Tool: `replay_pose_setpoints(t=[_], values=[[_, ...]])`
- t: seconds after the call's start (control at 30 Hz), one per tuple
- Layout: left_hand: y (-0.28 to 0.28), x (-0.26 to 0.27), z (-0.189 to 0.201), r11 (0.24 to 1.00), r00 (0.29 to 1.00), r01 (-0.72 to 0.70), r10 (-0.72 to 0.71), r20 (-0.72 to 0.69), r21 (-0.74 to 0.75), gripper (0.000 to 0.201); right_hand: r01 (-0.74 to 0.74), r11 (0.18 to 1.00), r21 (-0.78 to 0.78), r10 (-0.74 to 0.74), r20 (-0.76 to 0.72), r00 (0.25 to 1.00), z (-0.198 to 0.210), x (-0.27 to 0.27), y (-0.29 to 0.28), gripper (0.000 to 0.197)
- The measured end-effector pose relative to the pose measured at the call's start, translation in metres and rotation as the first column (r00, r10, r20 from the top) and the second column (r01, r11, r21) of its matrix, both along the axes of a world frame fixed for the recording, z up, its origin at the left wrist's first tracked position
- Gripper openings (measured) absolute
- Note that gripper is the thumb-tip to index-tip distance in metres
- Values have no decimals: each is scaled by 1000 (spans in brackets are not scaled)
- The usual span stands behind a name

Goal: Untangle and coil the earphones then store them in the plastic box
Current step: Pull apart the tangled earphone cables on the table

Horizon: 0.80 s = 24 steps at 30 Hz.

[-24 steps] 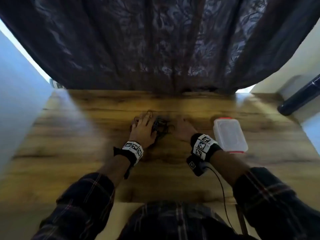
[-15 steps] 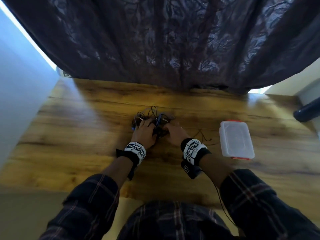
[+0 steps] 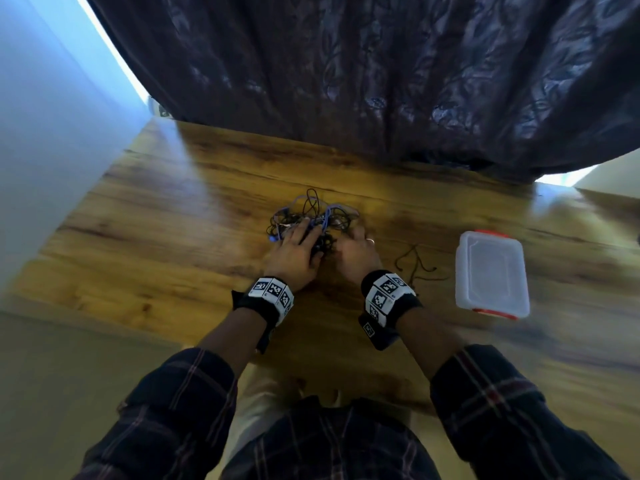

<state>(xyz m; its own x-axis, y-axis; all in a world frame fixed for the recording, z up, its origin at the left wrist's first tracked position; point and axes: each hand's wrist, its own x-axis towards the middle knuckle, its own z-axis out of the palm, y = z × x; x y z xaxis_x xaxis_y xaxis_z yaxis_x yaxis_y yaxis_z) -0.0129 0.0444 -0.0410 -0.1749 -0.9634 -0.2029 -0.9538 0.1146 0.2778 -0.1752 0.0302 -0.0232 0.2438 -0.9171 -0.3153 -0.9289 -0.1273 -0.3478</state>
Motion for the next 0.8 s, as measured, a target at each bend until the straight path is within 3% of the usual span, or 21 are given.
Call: replay_pose_setpoints(t=[0.2,0.3,0.4,0.6,0.7,0.8], values=[[19,-3,-3,993,999,9,-2,52,-118,55,41,999,-32,-32,250,968,9,1,10,9],[25,-2,-3,968,998,-37,48,39,-249,42,3,992,-124,39,340,940,19,-1,23,9],[30,3,9,943,996,-77,84,7,-323,42,4,972,-234,91,397,913,32,-6,31,6],[34,17,48,923,981,-140,179,78,-358,41,150,909,-390,75,506,859,65,-28,31,14],[28,24,63,921,963,-188,242,123,-341,37,318,840,-439,44,640,767,82,-44,22,20],[19,31,72,911,957,-262,287,36,-319,36,480,773,-416,30,779,627,93,-56,15,20]])
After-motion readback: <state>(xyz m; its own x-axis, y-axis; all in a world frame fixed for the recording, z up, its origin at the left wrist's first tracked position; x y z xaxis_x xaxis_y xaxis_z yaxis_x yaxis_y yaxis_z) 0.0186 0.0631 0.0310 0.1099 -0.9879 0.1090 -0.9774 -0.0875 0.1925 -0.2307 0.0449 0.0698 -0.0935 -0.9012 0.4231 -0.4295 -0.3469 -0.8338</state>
